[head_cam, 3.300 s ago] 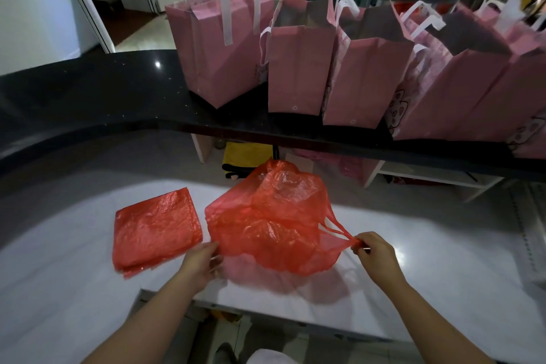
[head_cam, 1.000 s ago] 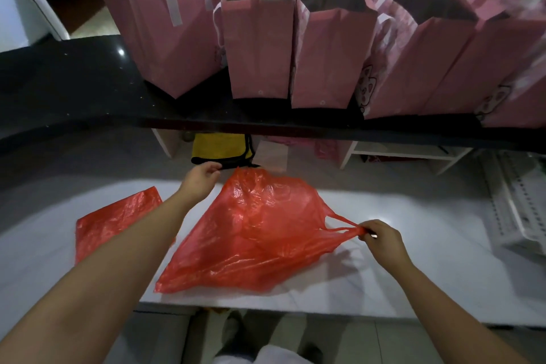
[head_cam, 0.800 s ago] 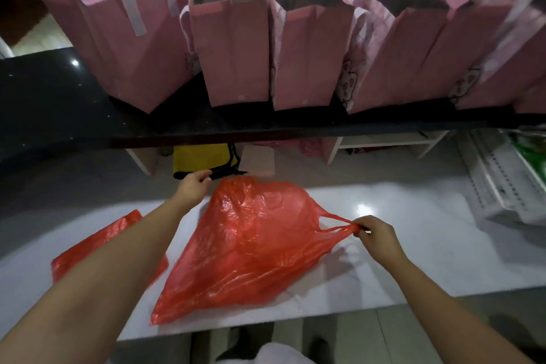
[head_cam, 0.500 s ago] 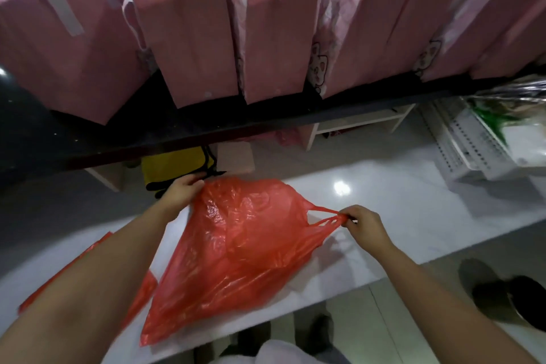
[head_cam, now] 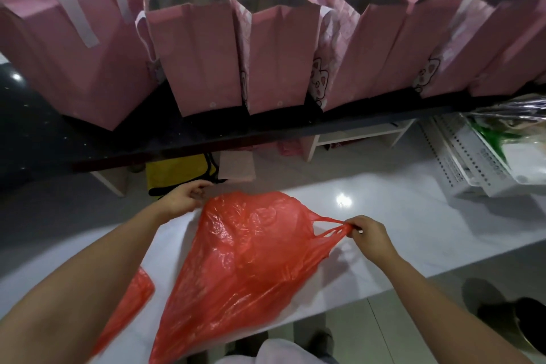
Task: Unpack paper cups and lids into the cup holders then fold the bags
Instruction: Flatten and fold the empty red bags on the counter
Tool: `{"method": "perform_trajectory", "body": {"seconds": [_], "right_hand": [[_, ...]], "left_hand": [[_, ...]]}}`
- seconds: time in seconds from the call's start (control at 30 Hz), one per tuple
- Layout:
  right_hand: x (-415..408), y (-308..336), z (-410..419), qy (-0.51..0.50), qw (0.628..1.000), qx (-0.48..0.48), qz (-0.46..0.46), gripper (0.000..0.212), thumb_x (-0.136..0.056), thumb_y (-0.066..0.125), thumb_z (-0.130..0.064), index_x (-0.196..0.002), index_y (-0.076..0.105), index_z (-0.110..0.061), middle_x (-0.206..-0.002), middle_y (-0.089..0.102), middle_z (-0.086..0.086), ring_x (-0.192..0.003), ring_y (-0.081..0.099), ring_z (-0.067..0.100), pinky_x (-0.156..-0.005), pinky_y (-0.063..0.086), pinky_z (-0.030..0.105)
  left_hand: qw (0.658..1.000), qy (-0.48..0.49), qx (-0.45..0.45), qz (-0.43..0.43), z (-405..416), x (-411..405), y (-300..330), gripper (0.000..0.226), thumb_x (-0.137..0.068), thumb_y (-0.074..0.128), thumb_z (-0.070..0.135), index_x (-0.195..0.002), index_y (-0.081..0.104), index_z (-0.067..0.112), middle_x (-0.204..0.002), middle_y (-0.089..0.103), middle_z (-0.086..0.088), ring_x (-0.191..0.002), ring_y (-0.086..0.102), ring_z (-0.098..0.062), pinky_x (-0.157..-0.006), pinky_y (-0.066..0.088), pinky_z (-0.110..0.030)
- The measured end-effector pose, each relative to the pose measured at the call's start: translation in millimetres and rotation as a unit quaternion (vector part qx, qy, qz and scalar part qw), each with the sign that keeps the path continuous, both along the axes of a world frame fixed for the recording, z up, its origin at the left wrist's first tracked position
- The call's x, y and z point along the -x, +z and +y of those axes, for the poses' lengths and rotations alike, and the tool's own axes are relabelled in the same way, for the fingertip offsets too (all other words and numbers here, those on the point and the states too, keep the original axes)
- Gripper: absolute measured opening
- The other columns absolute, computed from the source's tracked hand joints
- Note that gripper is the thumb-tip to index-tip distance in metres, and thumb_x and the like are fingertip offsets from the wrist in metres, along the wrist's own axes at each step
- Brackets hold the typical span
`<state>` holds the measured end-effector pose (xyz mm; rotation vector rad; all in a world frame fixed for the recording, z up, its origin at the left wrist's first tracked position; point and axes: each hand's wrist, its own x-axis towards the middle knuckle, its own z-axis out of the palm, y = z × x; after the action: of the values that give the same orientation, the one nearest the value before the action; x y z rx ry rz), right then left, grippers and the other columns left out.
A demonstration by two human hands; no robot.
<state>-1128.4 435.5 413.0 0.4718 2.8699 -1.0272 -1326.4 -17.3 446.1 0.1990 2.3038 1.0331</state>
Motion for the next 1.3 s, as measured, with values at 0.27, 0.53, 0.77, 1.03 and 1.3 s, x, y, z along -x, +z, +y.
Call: {"method": "perform_trajectory", "body": {"seconds": [0.27, 0.53, 0.77, 1.03, 1.3], "right_hand": [[6, 4, 4, 0.009, 1.000, -0.005, -0.008, 0.025, -0.090, 0.063, 0.006, -0.095, 0.077, -0.014, -0.087, 0.070, -0.009, -0.083, 0.068, 0.006, -0.083, 0.056, 0.027], [7, 6, 6, 0.008, 1.000, -0.015, 0.000, 0.022, -0.090, 0.064, 0.002, -0.093, 0.078, -0.015, -0.085, 0.070, -0.009, -0.081, 0.066, 0.004, -0.075, 0.050, 0.017], [-1, 5, 22, -0.081, 0.997, 0.003, -0.017, 0.024, -0.092, 0.056, 0.010, -0.096, 0.077, -0.001, -0.085, 0.072, 0.005, -0.074, 0.067, 0.005, -0.072, 0.050, 0.006], [7, 8, 14, -0.059, 0.997, -0.002, -0.055, 0.039, -0.096, 0.053, 0.007, -0.129, 0.065, -0.008, -0.115, 0.070, 0.013, -0.091, 0.068, 0.023, -0.086, 0.049, 0.027], [33, 32, 1, -0.086, 0.995, -0.042, 0.000, 0.041, -0.097, 0.053, -0.005, -0.137, 0.059, -0.013, -0.128, 0.065, 0.011, -0.106, 0.063, 0.026, -0.094, 0.045, 0.032]], "left_hand": [[0.990, -0.080, 0.100, 0.061, 3, -5, 0, 0.010, -0.098, 0.064, 0.022, -0.106, 0.067, 0.026, -0.111, 0.062, 0.000, -0.101, 0.062, -0.020, -0.092, 0.052, -0.040], [0.991, -0.043, 0.111, 0.063, -24, -7, 7, 0.012, -0.100, 0.060, 0.013, -0.088, 0.064, 0.015, -0.085, 0.070, -0.006, -0.079, 0.066, -0.021, -0.071, 0.053, -0.028], [0.962, 0.185, 0.150, 0.134, -76, 9, 7, 0.012, -0.100, 0.058, 0.011, -0.094, 0.065, 0.005, -0.093, 0.070, -0.020, -0.085, 0.064, -0.036, -0.077, 0.047, -0.040], [0.933, 0.324, 0.070, 0.141, -63, 10, -4, 0.026, -0.101, 0.054, 0.016, -0.122, 0.061, 0.001, -0.108, 0.068, -0.022, -0.102, 0.063, -0.042, -0.080, 0.045, -0.039], [0.943, 0.169, 0.133, 0.253, -47, -38, -7, 0.040, -0.100, 0.057, 0.017, -0.138, 0.056, 0.007, -0.133, 0.054, -0.023, -0.123, 0.050, -0.042, -0.107, 0.041, -0.051]]}}
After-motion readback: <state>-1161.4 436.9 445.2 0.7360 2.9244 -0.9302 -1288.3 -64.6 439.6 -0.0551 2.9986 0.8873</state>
